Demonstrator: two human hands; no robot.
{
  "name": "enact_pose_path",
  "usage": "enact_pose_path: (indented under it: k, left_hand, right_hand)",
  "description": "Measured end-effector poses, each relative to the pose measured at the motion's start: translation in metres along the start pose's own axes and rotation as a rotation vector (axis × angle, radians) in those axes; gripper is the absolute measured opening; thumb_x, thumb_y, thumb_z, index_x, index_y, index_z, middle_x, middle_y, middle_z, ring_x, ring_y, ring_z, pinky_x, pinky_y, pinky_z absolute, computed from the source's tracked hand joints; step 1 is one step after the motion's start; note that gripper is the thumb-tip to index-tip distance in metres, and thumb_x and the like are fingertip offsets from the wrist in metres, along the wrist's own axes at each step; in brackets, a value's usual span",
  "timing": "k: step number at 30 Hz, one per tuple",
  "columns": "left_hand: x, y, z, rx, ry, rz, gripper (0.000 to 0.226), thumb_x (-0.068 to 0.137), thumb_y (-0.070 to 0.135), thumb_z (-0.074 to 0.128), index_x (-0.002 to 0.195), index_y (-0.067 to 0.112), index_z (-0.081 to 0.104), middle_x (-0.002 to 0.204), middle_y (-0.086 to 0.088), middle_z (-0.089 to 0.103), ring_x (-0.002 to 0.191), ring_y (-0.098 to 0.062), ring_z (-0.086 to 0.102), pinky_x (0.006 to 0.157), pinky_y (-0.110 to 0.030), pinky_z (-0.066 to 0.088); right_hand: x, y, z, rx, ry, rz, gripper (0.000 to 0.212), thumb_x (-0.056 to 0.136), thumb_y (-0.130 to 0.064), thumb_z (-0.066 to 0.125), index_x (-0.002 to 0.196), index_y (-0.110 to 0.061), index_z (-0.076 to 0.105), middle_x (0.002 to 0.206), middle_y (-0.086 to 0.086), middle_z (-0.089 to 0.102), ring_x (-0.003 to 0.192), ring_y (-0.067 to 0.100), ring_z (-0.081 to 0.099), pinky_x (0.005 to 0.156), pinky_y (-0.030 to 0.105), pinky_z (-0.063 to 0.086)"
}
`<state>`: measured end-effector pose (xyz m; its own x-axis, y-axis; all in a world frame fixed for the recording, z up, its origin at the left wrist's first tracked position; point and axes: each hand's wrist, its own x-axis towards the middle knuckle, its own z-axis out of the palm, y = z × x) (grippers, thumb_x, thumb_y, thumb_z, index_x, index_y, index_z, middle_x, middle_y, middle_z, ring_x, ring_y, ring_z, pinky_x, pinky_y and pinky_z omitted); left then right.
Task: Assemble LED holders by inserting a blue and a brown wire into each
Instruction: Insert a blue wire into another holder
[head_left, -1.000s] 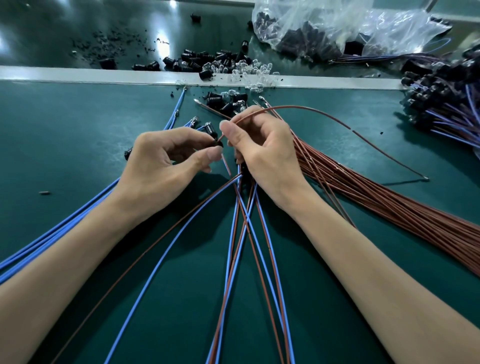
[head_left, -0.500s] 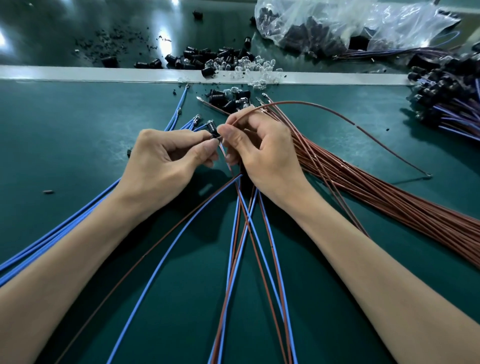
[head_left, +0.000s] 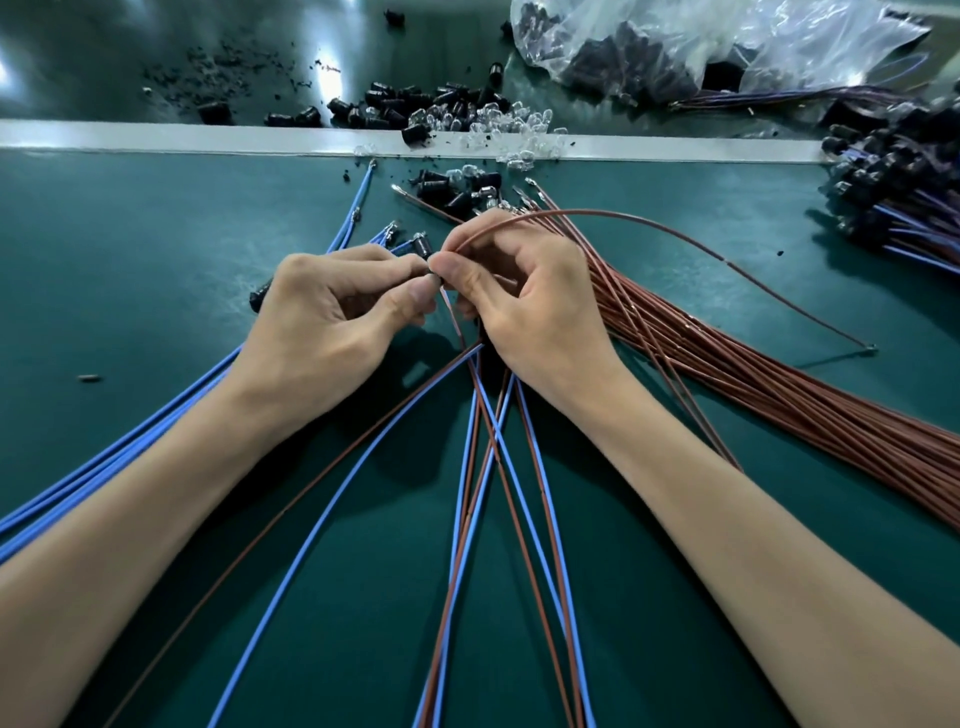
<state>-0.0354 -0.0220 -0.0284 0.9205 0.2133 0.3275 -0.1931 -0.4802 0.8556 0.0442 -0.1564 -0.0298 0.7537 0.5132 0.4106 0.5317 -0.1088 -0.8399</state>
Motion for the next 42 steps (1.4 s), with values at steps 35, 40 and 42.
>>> enact_pose_path:
  k: [35,40,42]
  left_hand:
    - [-0.0004,0.0058,0.0017,-0.057,0.071,-0.024,0.024,0.088,0.007,0.063,0.111,0.013,0.062,0.083,-0.008,0.063,0.073,-0.009,0.06,0.077,-0.037,0.053]
    - [0.0007,0.0053,0.0011,-0.039,0.055,-0.024,0.022,0.089,0.008,0.063,0.11,0.014,0.063,0.084,-0.01,0.064,0.075,-0.012,0.06,0.079,-0.044,0.053]
    - [0.0007,0.0045,0.0006,-0.026,0.038,-0.025,0.021,0.089,0.009,0.063,0.109,0.014,0.064,0.085,-0.009,0.065,0.075,-0.011,0.061,0.078,-0.042,0.053]
  right_hand:
    - [0.0003,0.0003,-0.0005,0.128,0.058,0.058,0.013,0.089,-0.007,0.064,0.08,-0.015,0.059,0.066,-0.009,0.059,0.052,0.0,0.058,0.057,0.019,0.05]
    - [-0.0008,0.0014,0.0004,0.07,0.018,0.038,0.01,0.09,-0.008,0.063,0.08,-0.012,0.061,0.067,-0.011,0.058,0.053,0.005,0.057,0.061,0.027,0.05]
    - [-0.0005,0.0008,0.0005,0.095,0.018,0.064,0.011,0.089,-0.008,0.063,0.079,-0.012,0.062,0.065,-0.01,0.06,0.052,0.004,0.057,0.06,0.024,0.049]
